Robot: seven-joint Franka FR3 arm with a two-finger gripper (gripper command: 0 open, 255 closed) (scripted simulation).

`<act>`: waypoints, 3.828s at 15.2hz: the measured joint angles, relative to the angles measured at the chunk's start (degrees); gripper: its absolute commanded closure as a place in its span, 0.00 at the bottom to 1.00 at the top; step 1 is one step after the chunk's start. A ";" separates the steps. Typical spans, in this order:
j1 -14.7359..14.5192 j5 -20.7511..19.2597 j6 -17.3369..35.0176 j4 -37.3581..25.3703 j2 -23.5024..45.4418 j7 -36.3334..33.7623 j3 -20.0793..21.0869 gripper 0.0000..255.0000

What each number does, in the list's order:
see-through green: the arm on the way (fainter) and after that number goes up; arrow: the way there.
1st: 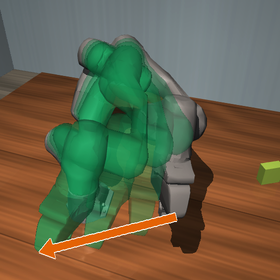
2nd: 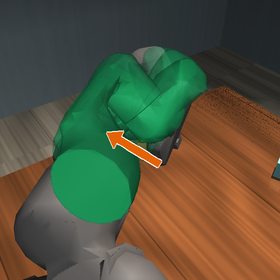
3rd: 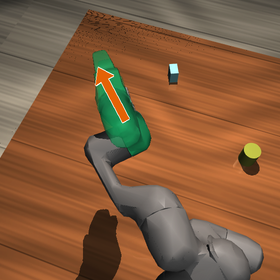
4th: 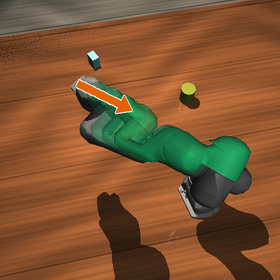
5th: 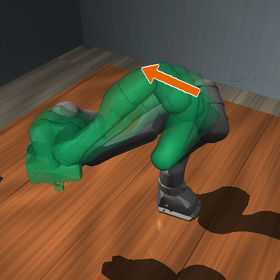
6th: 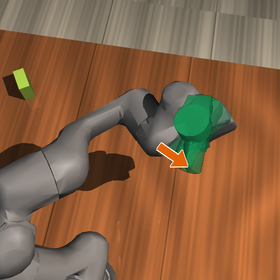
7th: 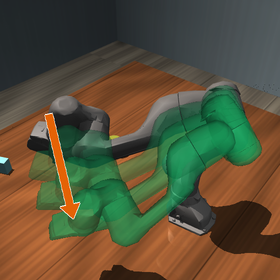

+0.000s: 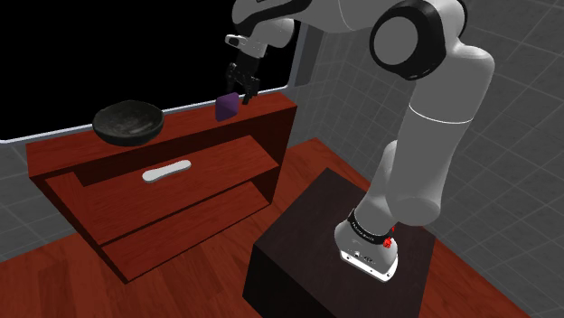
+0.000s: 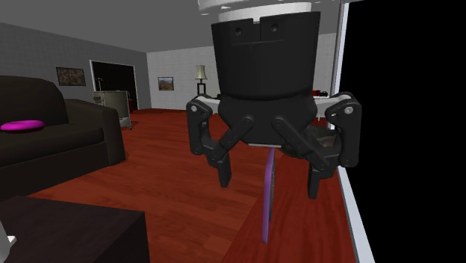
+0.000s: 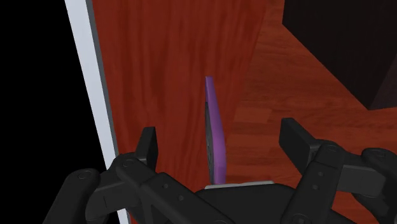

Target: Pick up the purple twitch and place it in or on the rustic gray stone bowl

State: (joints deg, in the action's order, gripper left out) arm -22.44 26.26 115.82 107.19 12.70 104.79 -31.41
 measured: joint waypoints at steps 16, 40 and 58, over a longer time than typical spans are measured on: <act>-0.05 0.91 1.36 0.44 1.09 0.50 0.39 1.00; -0.24 -3.34 -10.60 -9.10 -2.97 -5.02 -0.68 1.00; -3.87 -1.78 -17.16 -23.99 3.00 -15.61 2.75 1.00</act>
State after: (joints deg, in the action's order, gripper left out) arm -26.31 24.47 98.66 83.21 15.70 89.18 -28.66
